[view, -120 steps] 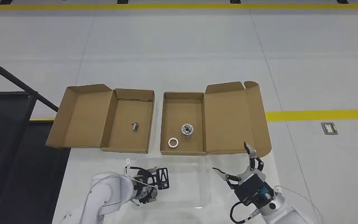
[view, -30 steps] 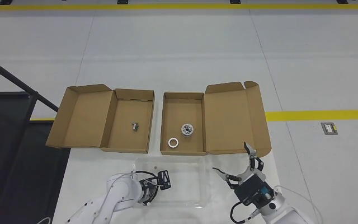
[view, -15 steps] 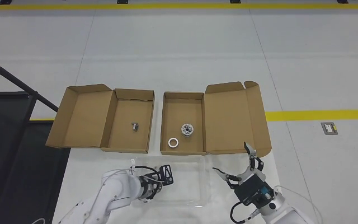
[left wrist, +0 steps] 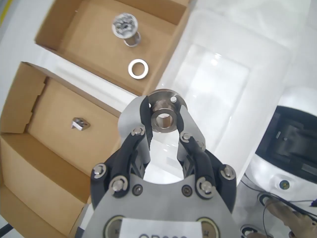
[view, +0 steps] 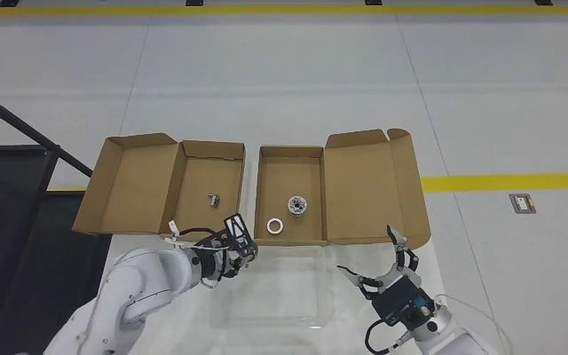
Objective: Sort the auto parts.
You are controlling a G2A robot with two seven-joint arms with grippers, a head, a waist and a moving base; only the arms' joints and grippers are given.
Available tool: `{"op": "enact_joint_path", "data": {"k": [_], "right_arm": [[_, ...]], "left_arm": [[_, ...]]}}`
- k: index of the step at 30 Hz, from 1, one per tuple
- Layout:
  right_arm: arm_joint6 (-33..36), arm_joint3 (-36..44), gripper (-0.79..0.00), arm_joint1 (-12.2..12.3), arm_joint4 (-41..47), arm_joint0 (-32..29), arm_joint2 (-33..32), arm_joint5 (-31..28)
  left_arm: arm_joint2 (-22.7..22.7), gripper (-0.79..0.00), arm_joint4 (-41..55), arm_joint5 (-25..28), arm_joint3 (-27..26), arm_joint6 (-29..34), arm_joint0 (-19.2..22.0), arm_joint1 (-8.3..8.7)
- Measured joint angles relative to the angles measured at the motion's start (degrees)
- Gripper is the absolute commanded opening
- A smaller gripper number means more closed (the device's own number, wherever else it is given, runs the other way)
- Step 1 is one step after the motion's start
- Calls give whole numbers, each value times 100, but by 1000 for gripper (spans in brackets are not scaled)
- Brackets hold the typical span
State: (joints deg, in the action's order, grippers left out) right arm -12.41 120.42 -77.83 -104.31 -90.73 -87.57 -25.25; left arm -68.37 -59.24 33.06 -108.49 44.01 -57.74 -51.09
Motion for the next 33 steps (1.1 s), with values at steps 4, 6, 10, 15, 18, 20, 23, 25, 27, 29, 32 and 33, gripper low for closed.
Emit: {"op": "enact_joint_path", "data": {"k": [4, 6, 10, 15, 18, 20, 23, 25, 27, 29, 32, 33], "right_arm": [[0, 0, 0, 0, 0, 0, 0, 0], [0, 0, 0, 0, 0, 0, 0, 0], [0, 0, 0, 0, 0, 0, 0, 0], [0, 0, 0, 0, 0, 0, 0, 0], [0, 0, 0, 0, 0, 0, 0, 0], [0, 0, 0, 0, 0, 0, 0, 0], [0, 0, 0, 0, 0, 0, 0, 0], [0, 0, 0, 0, 0, 0, 0, 0], [0, 0, 0, 0, 0, 0, 0, 0], [0, 0, 0, 0, 0, 0, 0, 0], [0, 0, 0, 0, 0, 0, 0, 0], [0, 0, 0, 0, 0, 0, 0, 0]], "left_arm": [[-530, -785, 35, -157, 103, -497, -121, 48], [-826, -785, 35, -303, 208, -730, -194, 71], [-1350, -785, 51, -825, 469, -1362, -465, 87], [-1660, -785, 52, -1274, 768, -1889, -738, 82], [-1661, -785, 64, -1278, 776, -1899, -740, 80], [-1659, -785, 64, -1274, 773, -1894, -738, 80], [-1659, -785, 63, -1274, 773, -1893, -738, 80], [-1658, -785, 63, -1274, 771, -1894, -740, 81], [-1623, -785, -14, -1287, 700, -1881, -781, 80], [-1517, -785, -419, -1595, 610, -1933, -814, 57], [-1229, -785, -629, -2098, 933, -1905, -523, -15], [-1108, -785, -692, -2227, 1109, -1893, -367, -46]]}}
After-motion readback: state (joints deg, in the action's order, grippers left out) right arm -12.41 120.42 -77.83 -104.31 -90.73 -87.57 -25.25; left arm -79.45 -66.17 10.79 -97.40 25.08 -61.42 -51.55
